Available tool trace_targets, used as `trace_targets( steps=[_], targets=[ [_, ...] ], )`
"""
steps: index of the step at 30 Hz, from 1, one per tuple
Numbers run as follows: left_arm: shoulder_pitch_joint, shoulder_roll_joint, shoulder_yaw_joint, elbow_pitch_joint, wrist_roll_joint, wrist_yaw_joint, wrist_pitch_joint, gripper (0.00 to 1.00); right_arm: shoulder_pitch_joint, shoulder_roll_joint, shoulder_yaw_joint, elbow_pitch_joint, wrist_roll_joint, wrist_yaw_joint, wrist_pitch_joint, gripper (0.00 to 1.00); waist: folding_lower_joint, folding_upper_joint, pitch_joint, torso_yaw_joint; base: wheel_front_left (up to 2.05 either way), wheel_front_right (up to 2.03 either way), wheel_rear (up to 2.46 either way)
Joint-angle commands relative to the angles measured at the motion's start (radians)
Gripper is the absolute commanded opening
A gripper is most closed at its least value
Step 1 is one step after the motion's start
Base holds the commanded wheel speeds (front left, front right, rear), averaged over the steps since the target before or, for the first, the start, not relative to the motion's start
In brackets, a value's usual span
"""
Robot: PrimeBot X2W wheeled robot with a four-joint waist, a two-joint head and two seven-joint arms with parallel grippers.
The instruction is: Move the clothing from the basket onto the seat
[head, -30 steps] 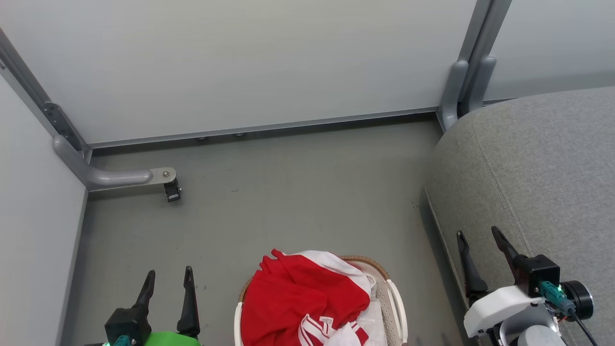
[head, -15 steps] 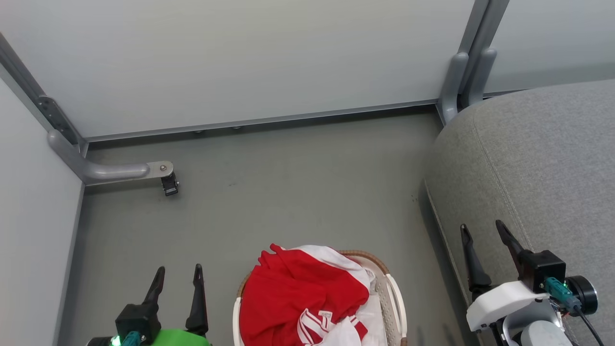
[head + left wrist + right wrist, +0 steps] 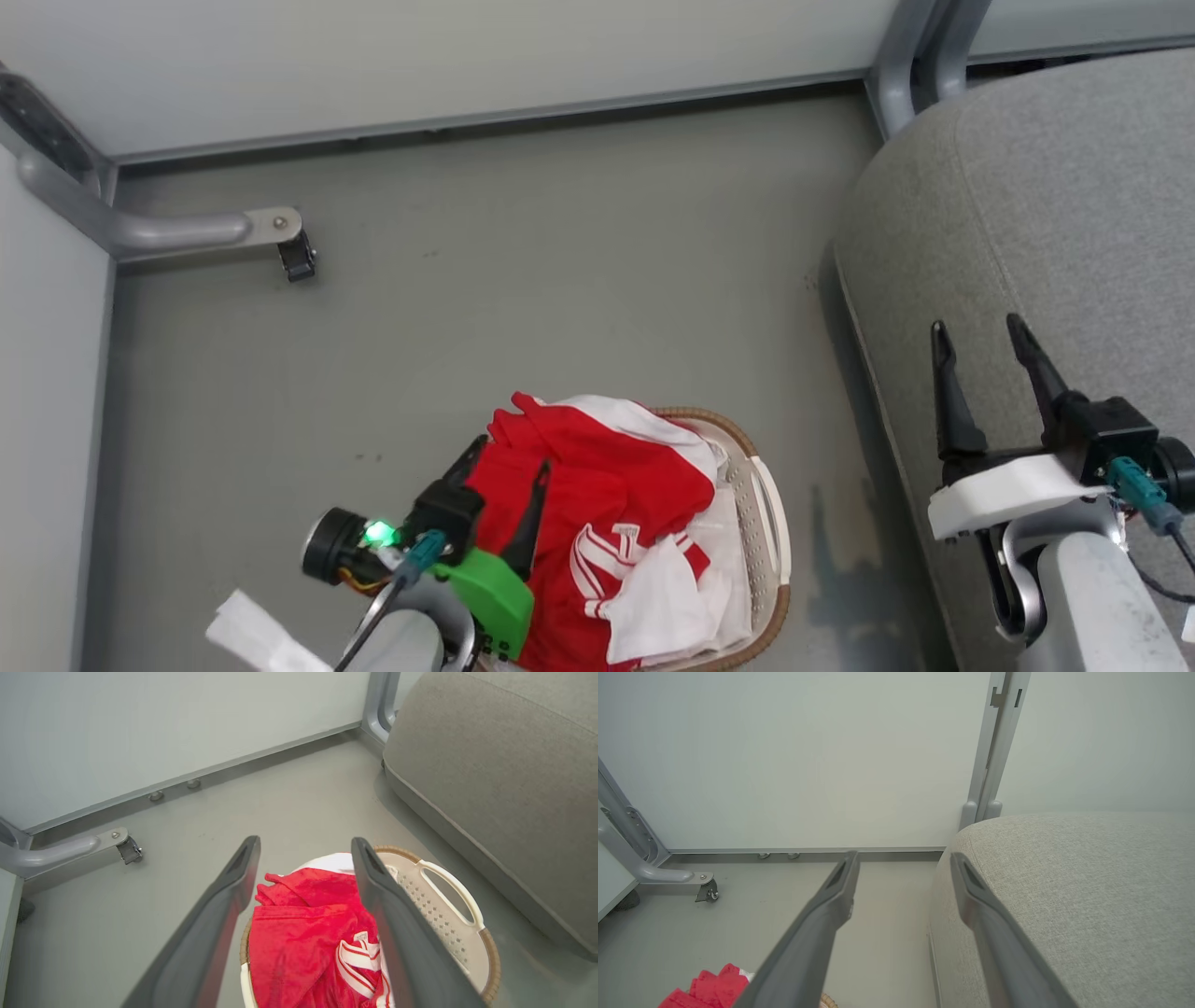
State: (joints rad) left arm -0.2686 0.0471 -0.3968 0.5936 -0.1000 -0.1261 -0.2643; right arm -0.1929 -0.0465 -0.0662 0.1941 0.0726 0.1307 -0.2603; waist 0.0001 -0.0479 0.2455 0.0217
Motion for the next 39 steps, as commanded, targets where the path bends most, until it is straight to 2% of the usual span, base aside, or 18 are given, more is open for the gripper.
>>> trace_targets(
  steps=[1, 7, 13, 21, 32, 33, 34, 36, 37, 39],
  targets=[
    [-0.041, 0.006, -0.027, 0.032, 0.007, -0.005, 0.0, 1.0, -0.023, -0.003, -0.006, -0.012, -0.004, 0.0, -0.003, 1.0, -0.0001, 0.0, 0.121, -0.014, 0.0, 0.0, 0.0],
    [-0.207, 0.006, -0.29, 0.265, -0.038, -0.005, 0.038, 1.0, -0.105, -0.003, -0.022, -0.07, 0.005, 0.0, -0.003, 1.0, -0.0001, 0.0, 0.277, -0.043, 0.0, 0.0, 0.0],
    [-0.325, 0.007, -0.476, 0.388, -0.114, -0.004, 0.07, 1.0, -0.18, -0.003, -0.036, -0.132, 0.026, 0.0, -0.003, 1.0, -0.0001, 0.0, 0.413, -0.076, 0.0, 0.0, 0.0],
    [-0.417, 0.006, -0.641, 0.497, -0.2, -0.005, 0.104, 1.0, -0.235, -0.002, -0.034, -0.189, 0.056, 0.0, -0.003, 1.0, -0.0001, 0.0, 0.536, -0.116, 0.0, 0.0, 0.0],
    [-0.468, 0.016, -0.81, 0.53, -0.331, -0.005, 0.158, 1.0, -0.257, -0.002, -0.022, -0.203, 0.087, 0.0, -0.003, 1.0, -0.0001, 0.0, 0.595, -0.141, 0.0, 0.0, 0.0],
    [-0.472, 0.017, -0.818, 0.531, -0.34, -0.005, 0.158, 0.86, -0.259, -0.002, -0.021, -0.204, 0.088, 0.0, -0.003, 1.0, -0.0001, 0.0, 0.596, -0.142, 0.0, 0.0, 0.0],
    [-0.477, 0.017, -0.826, 0.533, -0.351, -0.005, 0.159, 0.57, -0.26, -0.002, -0.021, -0.204, 0.089, 0.0, -0.003, 1.0, -0.0001, 0.0, 0.596, -0.143, 0.0, 0.0, 0.0],
    [-0.482, 0.017, -0.839, 0.536, -0.367, -0.005, 0.161, 0.22, -0.261, -0.002, -0.021, -0.201, 0.092, 0.0, -0.003, 1.0, -0.0001, 0.0, 0.595, -0.143, 0.0, 0.0, 0.0],
    [-0.482, 0.017, -0.844, 0.537, -0.373, -0.005, 0.162, 0.0, -0.261, -0.002, -0.02, -0.199, 0.092, 0.0, -0.003, 1.0, -0.0001, 0.0, 0.592, -0.143, 0.0, 0.0, 0.0],
    [-0.481, 0.017, -0.853, 0.538, -0.387, -0.005, 0.161, 0.0, -0.258, -0.002, -0.019, -0.193, 0.093, 0.0, -0.003, 1.0, -0.0001, 0.0, 0.583, -0.142, 0.0, 0.0, 0.0]
  ],
)
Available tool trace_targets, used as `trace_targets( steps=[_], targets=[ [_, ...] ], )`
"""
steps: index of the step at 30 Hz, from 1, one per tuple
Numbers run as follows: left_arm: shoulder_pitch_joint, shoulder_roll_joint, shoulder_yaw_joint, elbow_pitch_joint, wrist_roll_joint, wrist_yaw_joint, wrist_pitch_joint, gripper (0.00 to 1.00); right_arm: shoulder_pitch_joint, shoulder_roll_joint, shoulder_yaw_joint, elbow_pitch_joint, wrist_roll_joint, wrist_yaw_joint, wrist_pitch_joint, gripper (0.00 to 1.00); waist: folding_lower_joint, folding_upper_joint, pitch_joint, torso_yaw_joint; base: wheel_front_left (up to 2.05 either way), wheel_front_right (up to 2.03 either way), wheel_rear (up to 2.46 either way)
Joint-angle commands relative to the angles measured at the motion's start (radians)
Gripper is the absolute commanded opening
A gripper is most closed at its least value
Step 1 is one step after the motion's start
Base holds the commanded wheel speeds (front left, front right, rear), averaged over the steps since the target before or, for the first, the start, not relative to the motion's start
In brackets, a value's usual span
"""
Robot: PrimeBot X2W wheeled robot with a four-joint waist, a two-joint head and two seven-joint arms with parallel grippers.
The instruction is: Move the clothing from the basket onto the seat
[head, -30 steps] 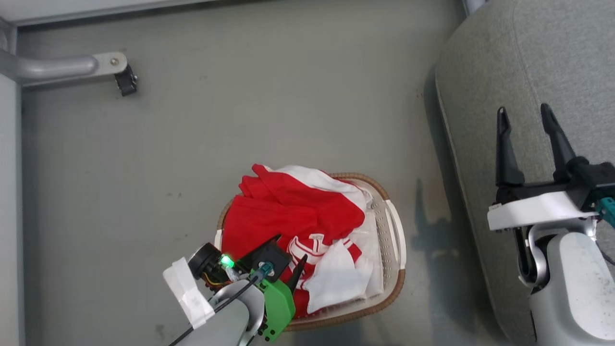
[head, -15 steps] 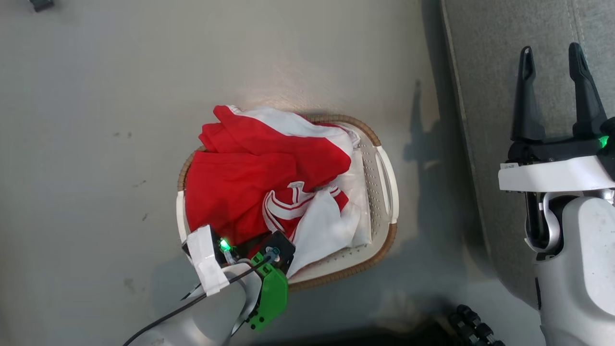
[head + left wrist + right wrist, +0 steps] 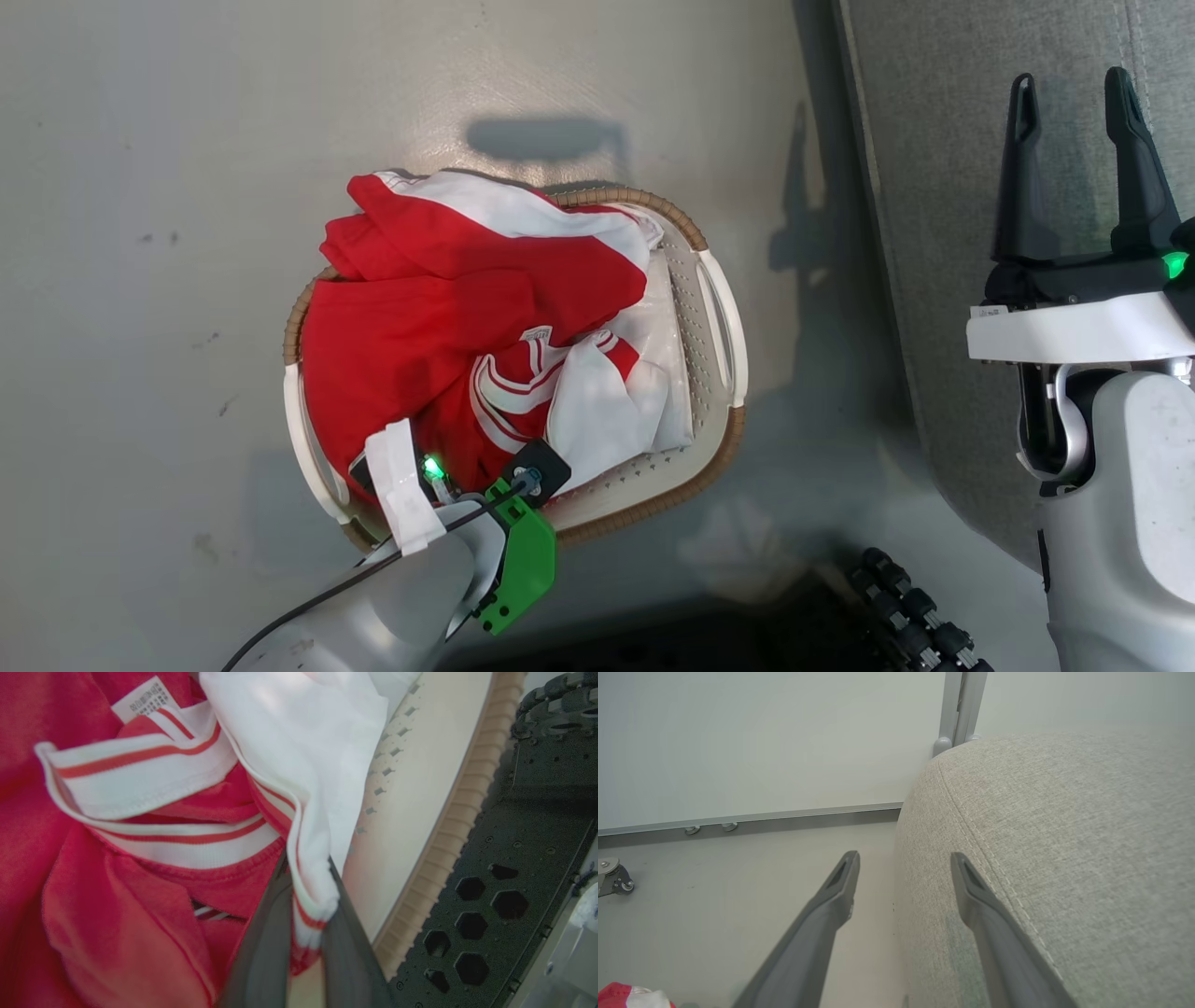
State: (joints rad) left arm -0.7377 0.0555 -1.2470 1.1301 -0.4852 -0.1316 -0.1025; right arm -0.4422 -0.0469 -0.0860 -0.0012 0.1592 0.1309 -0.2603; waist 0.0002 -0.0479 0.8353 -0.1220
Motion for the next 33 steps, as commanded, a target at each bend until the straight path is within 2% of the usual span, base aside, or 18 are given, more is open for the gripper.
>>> trace_targets(
  steps=[1, 8, 18, 22, 26, 33],
  targets=[
    [-0.013, 0.008, -0.006, 0.001, -0.009, 0.001, -0.008, 0.0, -0.006, -0.002, 0.0, 0.006, 0.007, 0.0, -0.003, 1.0, -0.0002, 0.0, -0.014, 0.003, 0.0, 0.0, 0.0],
    [-0.006, 0.009, -0.012, 0.005, -0.061, 0.001, -0.085, 0.0, 0.029, -0.002, 0.001, 0.031, 0.0, 0.0, -0.003, 1.0, -0.0002, 0.0, -0.102, 0.024, 0.0, 0.0, 0.0],
    [0.011, 0.034, 0.044, -0.054, -0.129, 0.001, -0.163, 0.0, 0.103, -0.002, 0.005, 0.085, -0.024, 0.0, -0.003, 1.0, -0.0002, 0.0, -0.312, 0.071, 0.0, 0.0, 0.0],
    [0.018, 0.081, 0.091, -0.161, -0.104, 0.02, -0.164, 0.0, 0.139, -0.002, 0.004, 0.106, -0.038, 0.0, -0.003, 1.0, -0.0002, 0.0, -0.395, 0.089, 0.0, 0.0, 0.0],
    [0.034, 0.163, 0.126, -0.294, -0.048, 0.036, -0.163, 0.0, 0.177, -0.002, 0.004, 0.122, -0.046, 0.0, -0.003, 1.0, -0.0002, 0.0, -0.479, 0.104, 0.0, 0.0, 0.0],
    [-0.029, 0.293, 0.108, -0.435, 0.054, 0.04, -0.164, 0.0, 0.25, -0.002, 0.018, 0.153, -0.058, 0.0, -0.003, 1.0, -0.0002, 0.0, -0.612, 0.122, 0.0, 0.0, 0.0]
  ],
)
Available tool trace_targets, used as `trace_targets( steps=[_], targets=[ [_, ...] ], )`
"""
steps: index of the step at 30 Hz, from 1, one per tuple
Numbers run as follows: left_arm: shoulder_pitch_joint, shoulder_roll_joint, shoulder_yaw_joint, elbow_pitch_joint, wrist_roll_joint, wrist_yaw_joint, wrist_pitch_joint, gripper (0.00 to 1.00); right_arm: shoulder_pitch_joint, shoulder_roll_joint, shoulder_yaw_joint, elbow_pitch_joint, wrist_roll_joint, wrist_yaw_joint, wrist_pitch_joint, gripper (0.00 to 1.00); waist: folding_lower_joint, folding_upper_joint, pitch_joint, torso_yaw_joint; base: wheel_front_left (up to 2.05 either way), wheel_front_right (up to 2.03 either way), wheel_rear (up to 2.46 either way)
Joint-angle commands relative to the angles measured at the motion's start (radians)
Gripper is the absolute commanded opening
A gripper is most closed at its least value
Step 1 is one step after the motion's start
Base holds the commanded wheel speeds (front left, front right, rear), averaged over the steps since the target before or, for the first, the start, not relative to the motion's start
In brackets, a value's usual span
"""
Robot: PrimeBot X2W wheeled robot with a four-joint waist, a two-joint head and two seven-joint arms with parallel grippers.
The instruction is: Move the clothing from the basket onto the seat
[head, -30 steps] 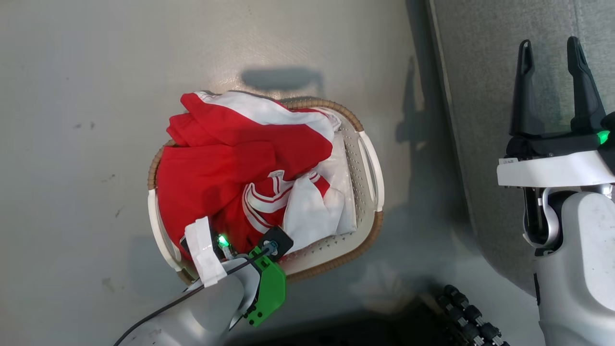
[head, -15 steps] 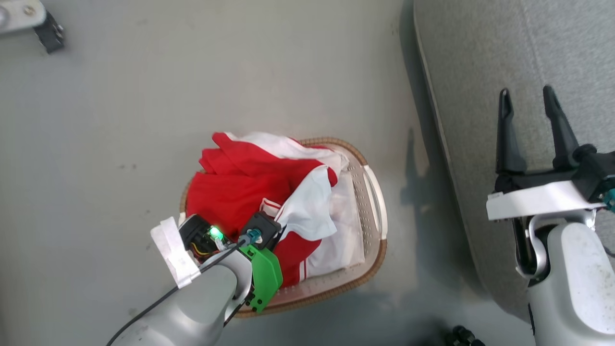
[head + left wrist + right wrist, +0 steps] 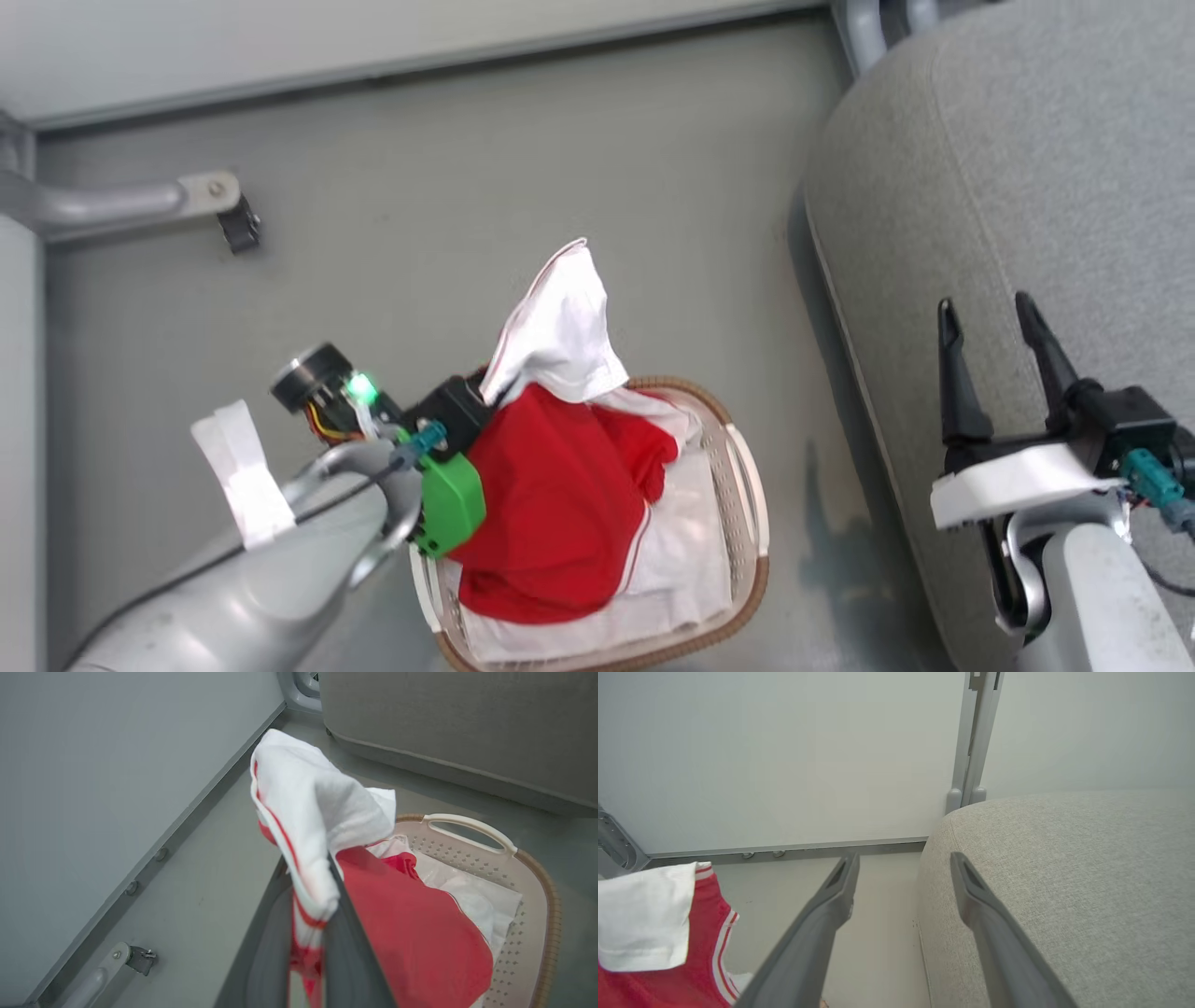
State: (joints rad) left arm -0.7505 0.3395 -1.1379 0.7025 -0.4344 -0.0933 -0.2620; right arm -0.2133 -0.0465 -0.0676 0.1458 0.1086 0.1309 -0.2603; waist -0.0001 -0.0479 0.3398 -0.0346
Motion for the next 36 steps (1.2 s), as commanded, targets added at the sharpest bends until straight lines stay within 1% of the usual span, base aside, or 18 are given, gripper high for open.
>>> trace_targets(
  steps=[1, 9, 14, 17, 24, 32, 36],
  targets=[
    [-0.029, 0.027, -0.003, -0.028, 0.012, 0.0, -0.004, 0.0, 0.032, -0.003, 0.003, 0.009, -0.005, 0.0, -0.003, 1.0, 0.0001, 0.0, -0.134, 0.036, 0.0, 0.0, 0.0],
    [-0.178, 0.133, 0.013, -0.189, 0.052, -0.011, 0.039, 0.0, 0.069, -0.003, 0.038, 0.024, -0.005, 0.0, -0.003, 1.0, 0.0001, 0.0, -0.21, 0.031, 0.0, 0.0, 0.0],
    [-0.259, 0.174, 0.038, -0.264, 0.053, -0.015, 0.064, 0.0, 0.07, -0.003, 0.058, 0.032, -0.005, 0.0, -0.003, 1.0, 0.0001, 0.0, -0.233, 0.019, 0.0, 0.0, 0.0],
    [-0.302, 0.185, 0.058, -0.287, 0.047, -0.013, 0.075, 0.0, 0.068, -0.003, 0.073, 0.037, -0.006, 0.0, -0.003, 1.0, 0.0001, 0.0, -0.242, 0.009, 0.0, 0.0, 0.0],
    [-0.385, 0.18, 0.09, -0.281, 0.032, -0.012, 0.099, 0.0, 0.048, -0.003, 0.131, 0.044, -0.015, 0.0, -0.003, 1.0, 0.0001, 0.0, -0.255, -0.004, 0.0, 0.0, 0.0],
    [-0.444, 0.146, 0.083, -0.3, 0.026, -0.018, 0.13, 0.0, 0.026, -0.002, 0.261, 0.054, -0.019, 0.0, -0.003, 1.0, 0.0001, 0.0, -0.284, 0.009, 0.0, 0.0, 0.0],
    [-0.467, 0.126, 0.08, -0.32, 0.022, -0.018, 0.142, 0.0, 0.0, -0.003, 0.346, 0.076, -0.034, 0.0, -0.003, 1.0, 0.0001, 0.0, -0.293, 0.02, 0.0, 0.0, 0.0]
  ],
)
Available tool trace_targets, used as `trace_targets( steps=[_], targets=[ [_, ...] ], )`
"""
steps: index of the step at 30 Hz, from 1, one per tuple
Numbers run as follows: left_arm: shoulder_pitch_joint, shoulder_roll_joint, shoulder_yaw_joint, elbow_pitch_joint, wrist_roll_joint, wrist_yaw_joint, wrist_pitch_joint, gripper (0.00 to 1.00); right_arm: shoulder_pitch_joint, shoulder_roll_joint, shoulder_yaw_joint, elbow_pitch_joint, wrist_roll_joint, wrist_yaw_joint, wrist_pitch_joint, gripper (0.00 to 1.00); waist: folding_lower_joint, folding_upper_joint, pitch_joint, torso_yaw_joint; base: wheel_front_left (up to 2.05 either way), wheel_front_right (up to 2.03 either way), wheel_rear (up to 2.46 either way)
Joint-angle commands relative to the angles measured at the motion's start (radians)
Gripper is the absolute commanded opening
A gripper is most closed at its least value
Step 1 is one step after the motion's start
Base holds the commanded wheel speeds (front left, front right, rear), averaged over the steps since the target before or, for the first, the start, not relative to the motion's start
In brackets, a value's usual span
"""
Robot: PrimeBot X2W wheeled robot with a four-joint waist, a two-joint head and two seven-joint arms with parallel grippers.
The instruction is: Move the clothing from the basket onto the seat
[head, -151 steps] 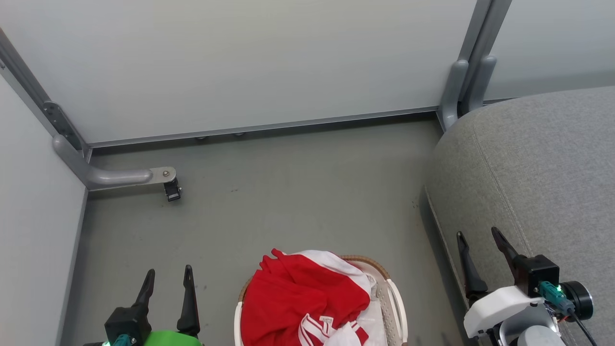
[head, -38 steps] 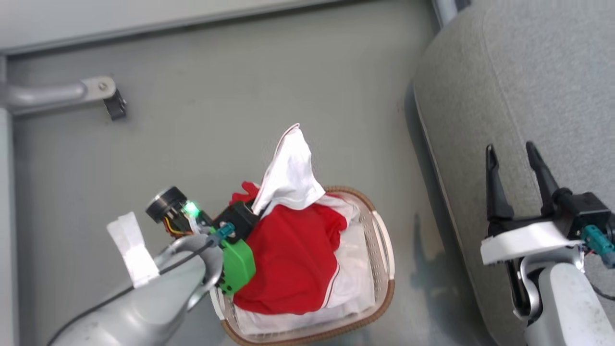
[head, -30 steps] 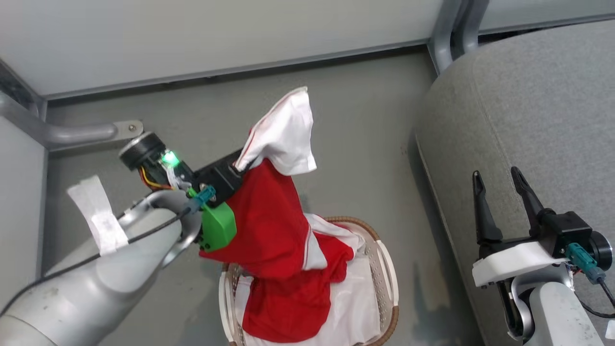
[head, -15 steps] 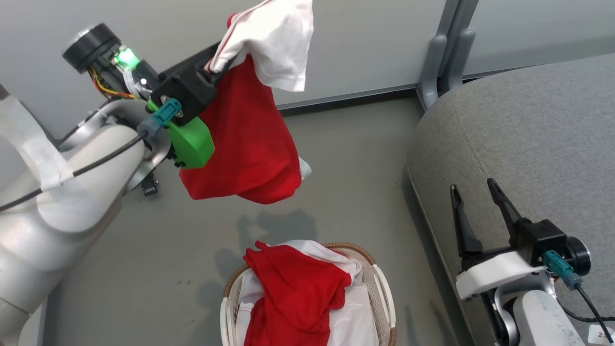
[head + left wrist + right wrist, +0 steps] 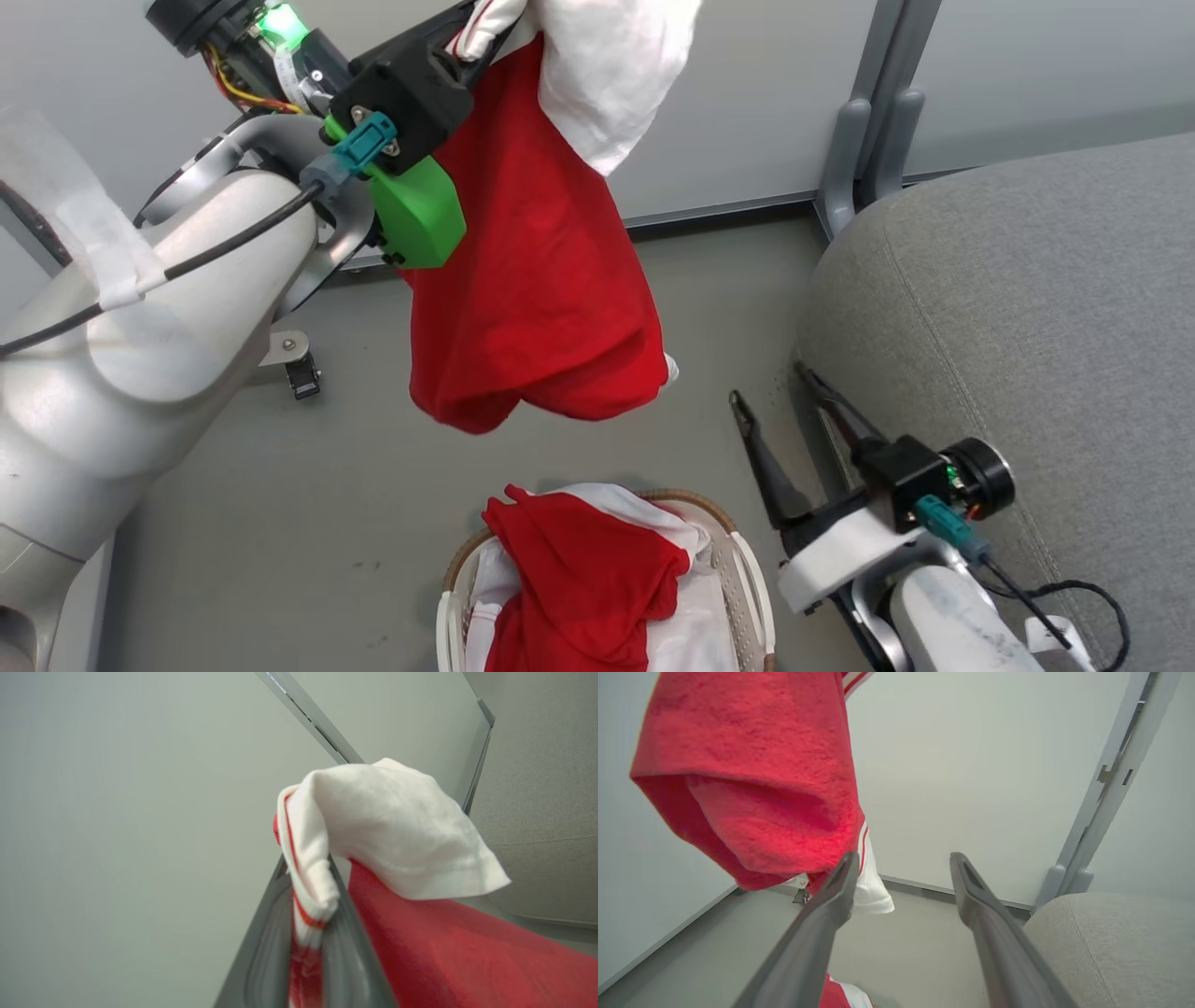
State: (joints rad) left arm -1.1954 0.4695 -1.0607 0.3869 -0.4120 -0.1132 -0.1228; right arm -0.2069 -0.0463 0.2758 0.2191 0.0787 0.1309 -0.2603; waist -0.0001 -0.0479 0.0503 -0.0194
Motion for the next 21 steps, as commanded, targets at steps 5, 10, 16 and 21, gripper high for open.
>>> trace_targets(
  steps=[5, 10, 16, 21],
  targets=[
    [-0.05, -0.027, -0.001, -0.024, -0.003, 0.0, 0.011, 0.0, -0.09, -0.003, 0.079, 0.057, -0.033, 0.0, -0.003, 1.0, 0.0001, 0.0, -0.007, 0.015, 0.0, 0.0, 0.0],
    [-0.072, -0.05, -0.004, -0.033, -0.007, 0.002, 0.016, 0.0, -0.197, -0.003, 0.124, 0.148, -0.06, 0.0, -0.003, 1.0, 0.0001, 0.0, -0.004, 0.023, 0.0, 0.0, 0.0],
    [-0.087, -0.082, -0.013, -0.035, -0.008, 0.003, 0.01, 0.0, -0.279, -0.003, 0.16, 0.245, -0.06, 0.0, -0.003, 1.0, 0.0001, 0.0, 0.0, 0.034, 0.0, 0.0, 0.0],
    [-0.096, -0.101, -0.022, -0.05, -0.014, 0.001, 0.007, 0.0, -0.324, -0.003, 0.161, 0.274, -0.048, 0.0, -0.003, 1.0, 0.0001, 0.0, -0.001, 0.042, 0.0, 0.0, 0.0]
  ],
)
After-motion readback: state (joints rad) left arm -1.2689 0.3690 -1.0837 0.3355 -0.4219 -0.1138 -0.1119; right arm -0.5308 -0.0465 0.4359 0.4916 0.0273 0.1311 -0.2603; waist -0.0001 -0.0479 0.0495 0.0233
